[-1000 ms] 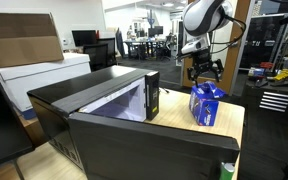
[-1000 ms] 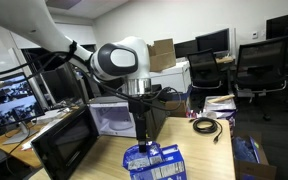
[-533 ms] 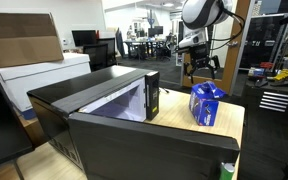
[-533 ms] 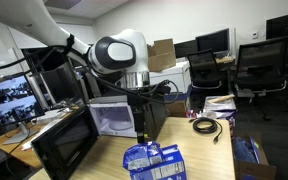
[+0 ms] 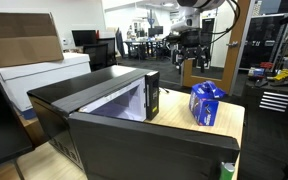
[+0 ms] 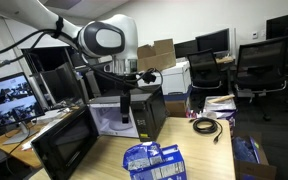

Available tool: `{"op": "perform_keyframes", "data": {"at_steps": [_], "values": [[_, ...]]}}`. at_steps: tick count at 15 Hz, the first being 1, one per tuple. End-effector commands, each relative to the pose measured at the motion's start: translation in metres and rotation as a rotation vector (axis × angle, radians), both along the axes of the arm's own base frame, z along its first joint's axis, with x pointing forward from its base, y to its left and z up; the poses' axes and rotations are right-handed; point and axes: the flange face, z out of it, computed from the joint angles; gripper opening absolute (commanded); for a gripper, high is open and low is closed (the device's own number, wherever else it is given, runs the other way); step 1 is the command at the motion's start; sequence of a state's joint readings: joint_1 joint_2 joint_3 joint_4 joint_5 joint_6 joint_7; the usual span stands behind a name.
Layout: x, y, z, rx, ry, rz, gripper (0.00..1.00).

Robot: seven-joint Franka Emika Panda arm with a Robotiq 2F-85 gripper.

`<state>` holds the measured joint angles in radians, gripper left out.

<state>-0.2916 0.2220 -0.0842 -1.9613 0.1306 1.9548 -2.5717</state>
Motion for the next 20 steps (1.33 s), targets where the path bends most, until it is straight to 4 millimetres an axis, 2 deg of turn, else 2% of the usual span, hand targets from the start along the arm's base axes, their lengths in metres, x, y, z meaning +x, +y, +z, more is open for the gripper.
{"op": "perform_keyframes", "data": {"at_steps": [1, 6, 7, 11, 14, 20], "values": [[-0.005, 0.019, 0.049, 0.033, -0.028, 0.06, 1.0], [0.015, 0.075, 0.061, 0.038, -0.038, 0.197, 1.0], [0.026, 0.1, 0.063, 0.042, -0.048, 0.258, 1.0], [0.044, 0.118, 0.061, -0.008, -0.025, 0.418, 1.0], [0.046, 0.105, 0.057, -0.04, -0.033, 0.498, 1.0], [0.024, 0.051, 0.053, -0.03, -0.074, 0.586, 1.0]]}}
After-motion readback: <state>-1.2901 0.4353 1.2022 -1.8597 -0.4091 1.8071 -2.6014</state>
